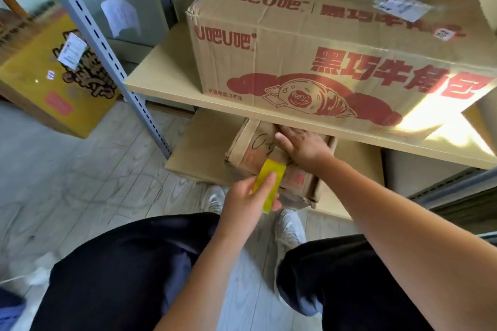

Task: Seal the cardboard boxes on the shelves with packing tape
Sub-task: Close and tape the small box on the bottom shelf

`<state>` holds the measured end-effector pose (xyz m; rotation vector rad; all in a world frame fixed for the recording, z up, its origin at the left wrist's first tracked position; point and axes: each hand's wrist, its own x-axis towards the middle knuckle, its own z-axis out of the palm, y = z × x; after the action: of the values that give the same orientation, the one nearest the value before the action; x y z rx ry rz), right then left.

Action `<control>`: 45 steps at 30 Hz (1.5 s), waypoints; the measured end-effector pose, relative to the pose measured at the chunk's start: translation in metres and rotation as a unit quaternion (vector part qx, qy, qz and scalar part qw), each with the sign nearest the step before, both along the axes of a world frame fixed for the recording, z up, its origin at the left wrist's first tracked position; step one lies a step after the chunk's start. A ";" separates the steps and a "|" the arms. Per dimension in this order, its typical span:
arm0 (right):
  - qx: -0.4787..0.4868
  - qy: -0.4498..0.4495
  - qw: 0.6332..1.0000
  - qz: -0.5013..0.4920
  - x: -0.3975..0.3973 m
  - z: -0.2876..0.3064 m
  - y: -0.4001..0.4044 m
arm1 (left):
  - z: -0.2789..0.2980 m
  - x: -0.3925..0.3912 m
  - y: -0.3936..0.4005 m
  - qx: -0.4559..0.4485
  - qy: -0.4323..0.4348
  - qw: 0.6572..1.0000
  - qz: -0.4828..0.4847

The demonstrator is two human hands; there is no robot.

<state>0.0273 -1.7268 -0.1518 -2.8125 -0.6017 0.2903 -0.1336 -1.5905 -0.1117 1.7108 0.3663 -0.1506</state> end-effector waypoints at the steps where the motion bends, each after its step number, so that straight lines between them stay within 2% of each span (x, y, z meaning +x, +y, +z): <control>1: -0.003 0.013 1.000 -0.001 0.005 -0.003 0.001 | -0.002 0.000 0.001 0.011 -0.010 1.000 0.007; 4: -0.024 0.034 0.999 -0.027 0.020 -0.016 -0.003 | -0.011 0.008 -0.007 0.048 -0.011 0.999 0.023; 6: -0.032 0.037 0.999 -0.001 0.034 -0.022 -0.006 | -0.014 0.001 -0.005 0.069 0.036 0.997 0.008; 7: -0.019 0.059 0.998 0.011 0.040 -0.018 -0.009 | -0.020 -0.005 -0.004 0.058 0.064 0.996 0.005; 9: 0.028 0.043 0.999 0.012 0.052 -0.020 -0.014 | -0.035 -0.008 -0.002 0.049 0.115 0.992 0.021; 11: 0.001 0.054 0.998 0.016 0.058 -0.027 -0.012 | -0.058 0.004 -0.002 0.104 0.117 0.987 0.038; 13: 0.031 0.033 0.998 -0.037 0.059 -0.031 -0.011 | -0.083 0.019 -0.006 0.156 0.115 0.980 0.037; 15: 0.060 0.020 0.997 -0.051 0.054 -0.029 -0.013 | -0.109 0.025 -0.012 0.171 0.117 0.978 0.040; 17: 0.045 0.038 0.997 -0.052 0.055 -0.030 -0.011 | -0.130 0.032 -0.020 0.176 0.114 0.977 0.048; 19: -0.003 0.081 0.996 -0.027 0.046 -0.020 -0.004 | -0.136 0.051 -0.028 0.155 0.125 0.978 0.055; 22: -0.060 -0.047 0.997 0.034 0.011 -0.009 0.006 | -0.134 0.076 -0.028 0.137 0.136 0.980 0.046; 24: -0.055 -0.076 0.995 0.045 -0.019 -0.009 0.006 | -0.134 0.082 -0.024 0.132 0.126 0.983 0.026; 27: -0.106 -0.127 0.983 0.082 -0.046 -0.017 0.008 | -0.132 0.073 -0.018 0.107 0.130 0.986 -0.016; 29: -0.106 -0.157 0.980 0.061 -0.045 -0.028 0.009 | -0.129 0.059 -0.012 0.047 0.128 0.990 -0.036; 31: -0.093 -0.142 0.984 0.056 -0.051 -0.026 0.015 | -0.129 0.039 -0.003 -0.010 0.127 0.990 -0.055; 33: -0.077 -0.164 0.981 0.064 -0.066 -0.020 0.019 | -0.124 0.019 0.006 -0.021 0.131 0.989 -0.071; 35: -0.032 -0.168 0.984 0.039 -0.081 -0.002 0.025 | -0.111 -0.001 0.016 -0.057 0.124 0.989 -0.053; 38: 0.055 -0.134 0.988 -0.051 -0.086 0.017 0.021 | -0.081 -0.023 0.029 -0.123 0.094 0.987 -0.049; 41: 0.154 -0.049 0.975 -0.154 -0.080 0.011 -0.001 | -0.047 -0.024 0.041 -0.062 0.053 0.992 -0.094; 45: 0.182 0.059 0.947 -0.258 -0.071 -0.014 -0.013 | -0.028 0.000 0.044 0.043 0.068 0.969 -0.234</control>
<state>-0.0433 -1.7396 -0.1654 -2.4534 0.1108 0.2138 -0.1337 -1.5468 -0.1395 1.8547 0.0629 -0.6076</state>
